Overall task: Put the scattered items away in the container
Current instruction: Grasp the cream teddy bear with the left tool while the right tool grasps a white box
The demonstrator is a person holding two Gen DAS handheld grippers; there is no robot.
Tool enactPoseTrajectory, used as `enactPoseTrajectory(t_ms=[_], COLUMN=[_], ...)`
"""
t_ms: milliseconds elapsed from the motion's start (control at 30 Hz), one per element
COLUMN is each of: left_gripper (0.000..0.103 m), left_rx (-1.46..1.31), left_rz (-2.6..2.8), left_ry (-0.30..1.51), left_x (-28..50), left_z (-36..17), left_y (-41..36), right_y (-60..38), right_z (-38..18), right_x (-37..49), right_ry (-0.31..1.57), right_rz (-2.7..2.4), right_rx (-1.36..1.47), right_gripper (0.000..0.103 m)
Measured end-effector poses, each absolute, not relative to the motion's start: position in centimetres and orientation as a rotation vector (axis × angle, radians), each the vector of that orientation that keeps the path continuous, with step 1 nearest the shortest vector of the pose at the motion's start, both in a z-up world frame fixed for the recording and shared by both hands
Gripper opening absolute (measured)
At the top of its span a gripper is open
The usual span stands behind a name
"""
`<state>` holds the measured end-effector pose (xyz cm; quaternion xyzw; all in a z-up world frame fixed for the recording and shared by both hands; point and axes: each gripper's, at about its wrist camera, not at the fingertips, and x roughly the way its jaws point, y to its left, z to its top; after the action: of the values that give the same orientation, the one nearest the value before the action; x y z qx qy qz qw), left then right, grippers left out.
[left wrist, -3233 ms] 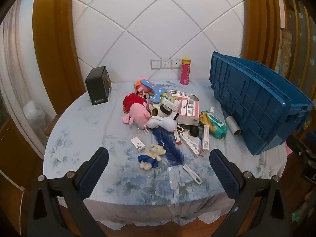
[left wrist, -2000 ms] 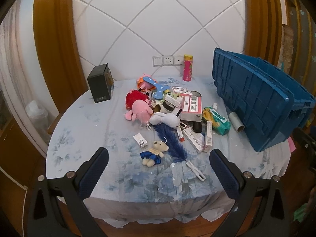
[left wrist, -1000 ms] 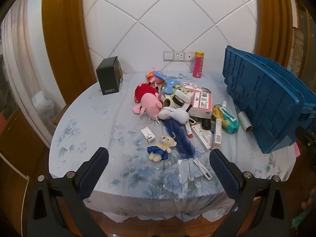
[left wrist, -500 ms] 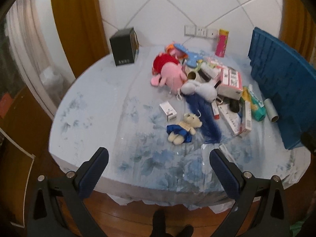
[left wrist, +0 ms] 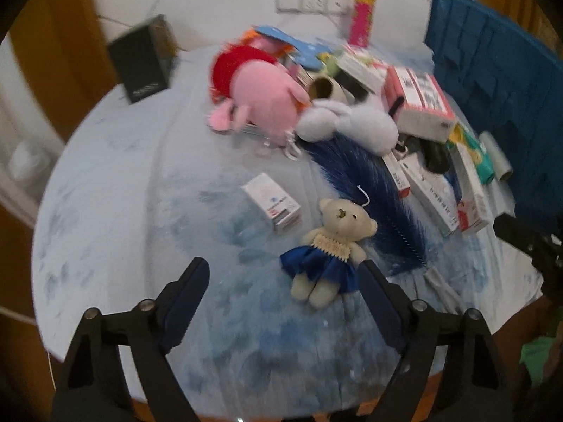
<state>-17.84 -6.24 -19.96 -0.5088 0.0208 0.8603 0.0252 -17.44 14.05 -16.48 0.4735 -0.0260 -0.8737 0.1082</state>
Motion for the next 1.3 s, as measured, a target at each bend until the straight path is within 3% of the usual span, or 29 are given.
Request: enactPoseTrajectory(t_ms=[267,333,400,433,667,733,767,800,867,967,1033,1300], left_gripper=[0.086,0.081,0.069,0.065,0.063,0.063,0.062,0.055,0.046,0.041,0.041,0.041], left_rx=[-1.666,-1.688,-1.706,-1.714,-1.708,-1.707,-1.705,-1.698,-1.683,-1.660,-1.634,-1.458], left_rz=[2.528,2.505,2.487,2.480,2.501,2.506,2.509,2.511,2.512,2.542,2.558,2.636], left_ry=[0.134,0.128,0.133,0.133,0.139,0.123,0.115,0.109,0.099,0.095,0.085,0.076], left_x=[-21.3,-21.8,-22.4,-22.7,-23.6,-23.8,-23.9,-24.0,-24.1,-23.8,-23.3,-22.2], left_z=[-24.9,-25.8,-26.6,-27.0,-27.4,-27.3,-27.2,-27.2,-27.1,-26.4,-25.6,-19.2], left_y=[-3.2,-2.9,-2.6,-2.5,-2.1,-2.2,-2.2,-2.2,-2.0,-2.0,-2.1,-1.9], right_y=[18.4,19.5,20.4,20.6,20.4,20.0,19.9,19.7,19.6,19.5,19.4,18.6], right_z=[-19.5,-20.0,-20.5,-20.6,-22.6,-23.3,-23.6,-23.9,-24.8,-25.6,-25.1,-21.3], right_x=[-19.9,-20.8,-21.7,-22.3,-25.7,-26.2,-26.4,-26.7,-27.2,-27.7,-27.5,-25.9], right_ry=[-0.178,-0.204,-0.233,-0.243,-0.233,-0.213,-0.203,-0.193,-0.179,-0.172,-0.150,-0.140], right_rz=[-2.655,-2.662,-2.666,-2.663,-2.622,-2.615,-2.611,-2.607,-2.594,-2.581,-2.593,-2.607], right_rx=[1.539,1.563,1.584,1.579,1.592,1.607,1.615,1.622,1.647,1.665,1.658,1.589], right_gripper=[0.067,0.072,0.099,0.103,0.103,0.096,0.081,0.055,0.035,0.033,0.024,0.023])
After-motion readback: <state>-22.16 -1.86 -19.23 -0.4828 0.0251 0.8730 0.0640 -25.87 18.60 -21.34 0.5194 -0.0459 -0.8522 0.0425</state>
